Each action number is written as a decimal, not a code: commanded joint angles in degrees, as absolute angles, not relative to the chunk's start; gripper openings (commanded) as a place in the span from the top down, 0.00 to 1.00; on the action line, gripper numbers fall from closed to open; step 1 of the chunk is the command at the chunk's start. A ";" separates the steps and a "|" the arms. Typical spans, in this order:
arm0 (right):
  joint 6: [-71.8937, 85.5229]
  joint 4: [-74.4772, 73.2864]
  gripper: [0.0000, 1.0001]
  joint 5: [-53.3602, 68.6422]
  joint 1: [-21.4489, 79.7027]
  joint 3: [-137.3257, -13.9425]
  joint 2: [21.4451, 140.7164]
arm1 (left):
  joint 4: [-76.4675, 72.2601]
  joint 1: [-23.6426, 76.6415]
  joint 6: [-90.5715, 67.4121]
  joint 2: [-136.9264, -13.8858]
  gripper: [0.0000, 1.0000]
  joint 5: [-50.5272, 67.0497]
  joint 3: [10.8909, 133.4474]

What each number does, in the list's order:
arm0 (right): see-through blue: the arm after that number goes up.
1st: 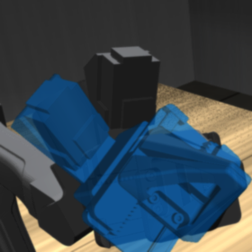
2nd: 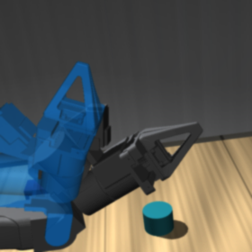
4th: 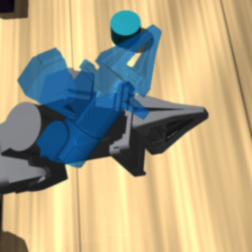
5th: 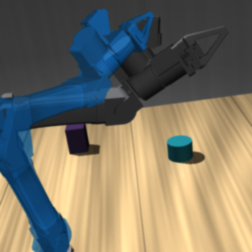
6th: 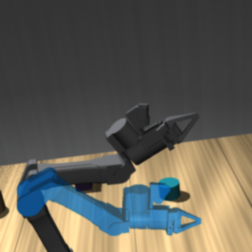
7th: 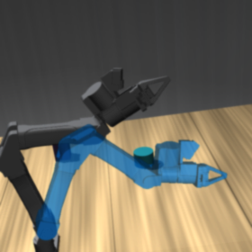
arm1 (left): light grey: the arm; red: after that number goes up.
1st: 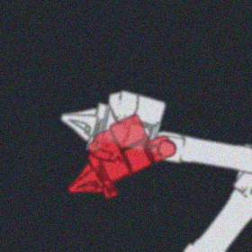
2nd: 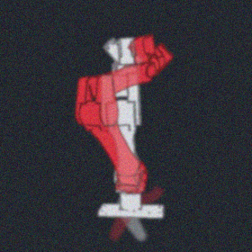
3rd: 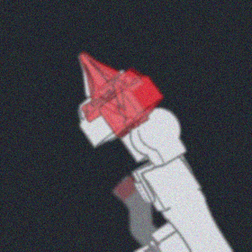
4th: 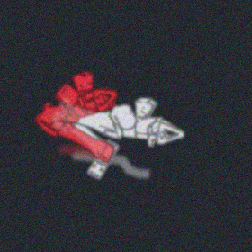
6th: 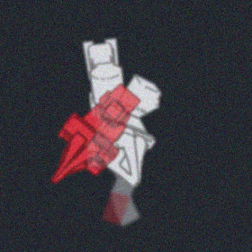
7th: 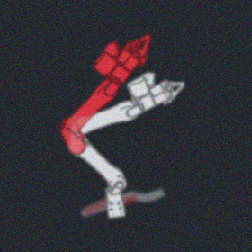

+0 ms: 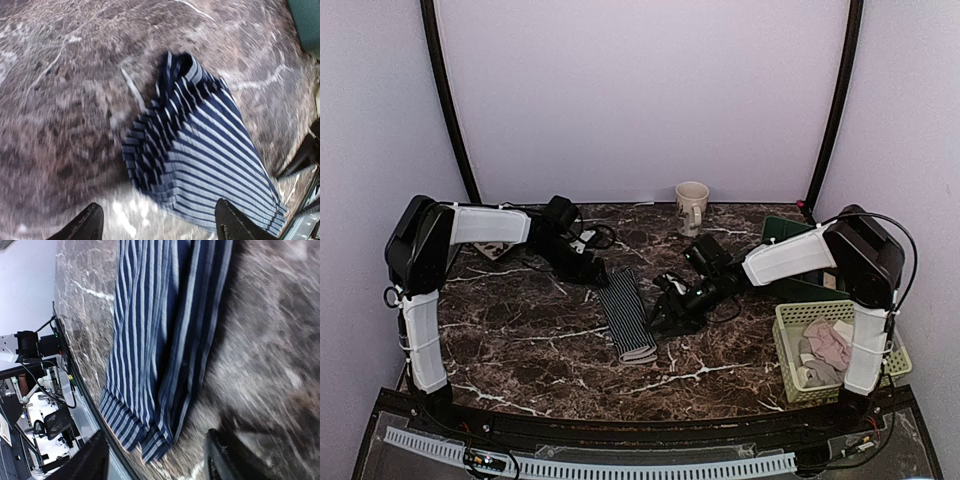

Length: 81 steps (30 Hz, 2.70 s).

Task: Roll the underwear
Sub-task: Rotate the underwear at the center of the board, then pick up the underwear from the center of the board.

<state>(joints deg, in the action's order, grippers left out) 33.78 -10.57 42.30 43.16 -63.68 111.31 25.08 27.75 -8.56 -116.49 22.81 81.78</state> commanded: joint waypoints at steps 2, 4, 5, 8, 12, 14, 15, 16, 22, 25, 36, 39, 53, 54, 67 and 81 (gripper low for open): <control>36.18 -6.20 0.46 44.14 45.44 -65.65 115.41 | 23.98 27.30 -5.34 -101.75 0.19 24.69 72.10; 36.82 -4.71 0.53 44.88 46.51 -65.00 115.57 | 19.28 27.34 -5.66 -96.39 0.19 27.52 65.90; 37.31 -3.82 0.56 45.17 47.19 -64.35 115.54 | 16.66 27.52 -5.72 -93.41 0.19 29.00 62.43; 39.43 -1.07 0.63 45.88 49.49 -61.92 115.24 | 9.34 29.31 -4.01 -84.74 0.21 29.70 51.42; 40.97 0.08 0.68 46.44 51.55 -59.21 114.16 | 4.98 37.45 3.60 -74.88 0.23 26.69 42.19; 41.60 0.19 0.66 46.43 51.61 -57.93 111.92 | 4.31 40.95 6.97 -71.69 0.24 24.55 38.98; 40.94 -1.19 0.62 46.11 51.53 -57.76 110.91 | 3.53 42.21 8.51 -69.45 0.24 23.62 37.44; 39.64 -3.73 0.56 45.59 51.30 -58.12 109.99 | 2.50 43.16 10.15 -67.70 0.24 23.47 35.90; 33.85 -13.81 0.43 41.88 50.10 -59.23 102.82 | -1.69 51.23 23.45 -64.72 0.24 15.13 30.45; 33.72 -11.81 0.44 40.45 50.10 -61.80 102.15 | -4.76 54.87 29.45 -67.32 0.25 11.34 29.65; 38.42 -1.74 0.60 47.11 51.81 -72.33 118.00 | -14.29 60.12 42.93 -79.14 0.27 8.48 30.37; 38.02 -0.24 0.64 47.30 51.77 -71.89 121.28 | -15.81 60.99 43.81 -81.69 0.28 8.45 30.50; 29.66 -2.19 0.75 46.10 51.24 -63.73 128.49 | -29.01 64.04 48.33 -94.02 0.41 -1.82 27.78; 29.21 -2.54 0.76 46.06 51.24 -63.60 128.58 | -29.53 64.04 48.46 -94.57 0.46 -2.44 27.77; 27.82 0.53 0.74 43.82 52.91 -61.86 122.71 | -8.98 63.98 34.95 -90.19 0.99 0.96 36.92; 19.19 10.79 0.38 19.75 53.95 -40.59 92.31 | 16.76 55.49 24.18 -98.09 1.00 31.37 51.26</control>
<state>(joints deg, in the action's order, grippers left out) 24.12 6.59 30.26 51.81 -47.57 100.14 6.37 60.25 28.99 -95.00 17.39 47.40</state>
